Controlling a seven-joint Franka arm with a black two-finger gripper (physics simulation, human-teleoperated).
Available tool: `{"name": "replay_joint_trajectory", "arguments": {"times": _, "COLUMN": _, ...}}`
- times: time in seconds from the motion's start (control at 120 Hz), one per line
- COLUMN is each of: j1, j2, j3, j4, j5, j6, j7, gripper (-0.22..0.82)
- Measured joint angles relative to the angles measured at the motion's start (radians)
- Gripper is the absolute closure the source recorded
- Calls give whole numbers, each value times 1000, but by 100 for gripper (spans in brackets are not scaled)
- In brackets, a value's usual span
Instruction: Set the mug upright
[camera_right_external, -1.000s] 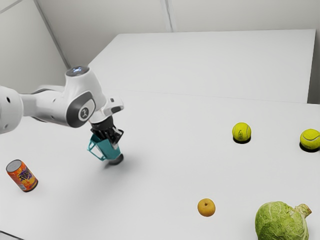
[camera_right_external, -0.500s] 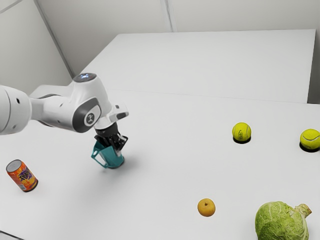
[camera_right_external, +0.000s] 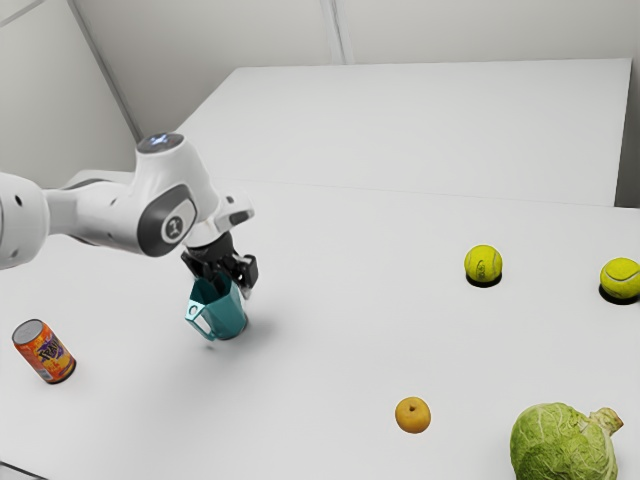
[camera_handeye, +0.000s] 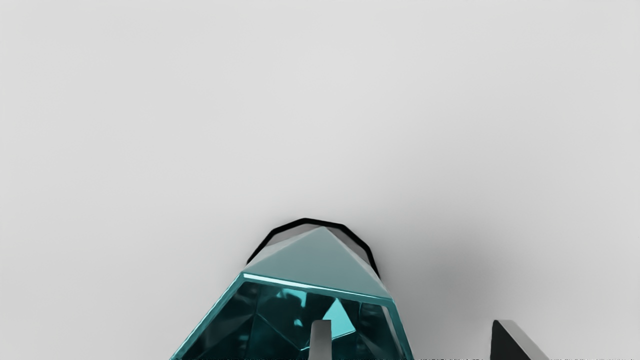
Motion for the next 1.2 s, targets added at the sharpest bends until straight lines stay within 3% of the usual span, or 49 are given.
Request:
{"name": "replay_joint_trajectory", "arguments": {"times": 0.267, "j1": -24, "j2": -55, "j3": 0, "j4": 1, "j5": -3, "j6": -13, "j7": 4, "gripper": 14}}
{"name": "replay_joint_trajectory", "arguments": {"times": 0.458, "j1": -35, "j2": -87, "j3": -2, "j4": 38, "j5": -10, "j6": -54, "j7": 5, "gripper": 7}}
{"name": "replay_joint_trajectory", "arguments": {"times": 1.2, "j1": -44, "j2": 32, "j3": -30, "j4": 592, "j5": -36, "j6": -613, "j7": 3, "gripper": 2}}
